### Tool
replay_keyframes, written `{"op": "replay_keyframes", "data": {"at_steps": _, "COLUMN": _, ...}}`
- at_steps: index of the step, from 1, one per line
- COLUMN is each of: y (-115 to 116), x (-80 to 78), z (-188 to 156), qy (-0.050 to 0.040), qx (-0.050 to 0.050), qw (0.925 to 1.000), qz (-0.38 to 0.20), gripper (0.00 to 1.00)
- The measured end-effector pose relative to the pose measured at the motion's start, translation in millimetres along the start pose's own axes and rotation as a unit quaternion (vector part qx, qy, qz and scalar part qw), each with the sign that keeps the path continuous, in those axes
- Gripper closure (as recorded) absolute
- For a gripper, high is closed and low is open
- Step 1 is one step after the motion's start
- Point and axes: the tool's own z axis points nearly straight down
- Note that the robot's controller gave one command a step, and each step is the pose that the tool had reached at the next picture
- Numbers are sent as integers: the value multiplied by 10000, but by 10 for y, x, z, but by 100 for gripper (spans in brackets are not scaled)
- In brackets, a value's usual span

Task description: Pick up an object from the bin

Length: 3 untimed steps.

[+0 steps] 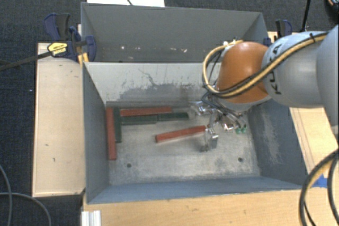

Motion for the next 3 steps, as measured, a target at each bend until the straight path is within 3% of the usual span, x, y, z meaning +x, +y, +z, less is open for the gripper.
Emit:
{"op": "replay_keyframes", "data": {"at_steps": 1, "y": -4, "x": -9, "z": -17, "qy": -11, "qx": 4, "qw": 10000, "qz": 7, "gripper": 100}}
{"op": "replay_keyframes", "data": {"at_steps": 2, "y": 45, "x": -173, "z": -157, "qy": -23, "qx": 9, "qw": 9997, "qz": -249, "gripper": 100}}
{"op": "replay_keyframes", "data": {"at_steps": 3, "y": 45, "x": -166, "z": -151, "qy": -14, "qx": 5, "qw": 9997, "qz": -237, "gripper": 0}}
